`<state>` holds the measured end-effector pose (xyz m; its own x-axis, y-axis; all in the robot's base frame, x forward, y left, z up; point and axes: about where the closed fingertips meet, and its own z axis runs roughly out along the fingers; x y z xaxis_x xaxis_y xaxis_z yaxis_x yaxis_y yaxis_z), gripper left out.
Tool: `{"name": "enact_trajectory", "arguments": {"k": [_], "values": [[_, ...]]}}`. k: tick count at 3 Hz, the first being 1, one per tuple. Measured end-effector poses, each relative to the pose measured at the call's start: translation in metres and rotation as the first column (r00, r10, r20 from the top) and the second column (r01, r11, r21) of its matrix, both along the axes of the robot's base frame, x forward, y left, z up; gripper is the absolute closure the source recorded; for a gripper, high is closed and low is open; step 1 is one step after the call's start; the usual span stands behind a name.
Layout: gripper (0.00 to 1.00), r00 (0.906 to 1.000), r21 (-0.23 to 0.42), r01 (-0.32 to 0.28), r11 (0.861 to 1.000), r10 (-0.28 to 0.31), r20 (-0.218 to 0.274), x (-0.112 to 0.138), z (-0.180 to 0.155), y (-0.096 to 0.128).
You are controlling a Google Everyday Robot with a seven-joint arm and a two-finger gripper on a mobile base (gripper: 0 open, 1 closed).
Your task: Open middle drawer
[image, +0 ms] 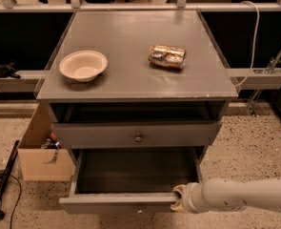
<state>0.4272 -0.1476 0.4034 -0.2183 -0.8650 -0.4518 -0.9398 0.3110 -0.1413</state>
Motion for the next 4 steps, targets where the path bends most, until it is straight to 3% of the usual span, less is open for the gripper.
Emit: {"name": "enact_trajectory", "arguments": {"k": [1, 3, 4], "values": [[0.41, 1.0, 0.0, 0.0, 1.0, 0.0, 0.0, 0.0, 0.0, 0.0], [0.88, 0.9996, -0.018, -0.017, 1.0, 0.017, 0.023, -0.03, -0.005, -0.008], [1.0, 0.9996, -0.018, -0.017, 1.0, 0.018, 0.023, -0.03, -0.001, -0.008]]}}
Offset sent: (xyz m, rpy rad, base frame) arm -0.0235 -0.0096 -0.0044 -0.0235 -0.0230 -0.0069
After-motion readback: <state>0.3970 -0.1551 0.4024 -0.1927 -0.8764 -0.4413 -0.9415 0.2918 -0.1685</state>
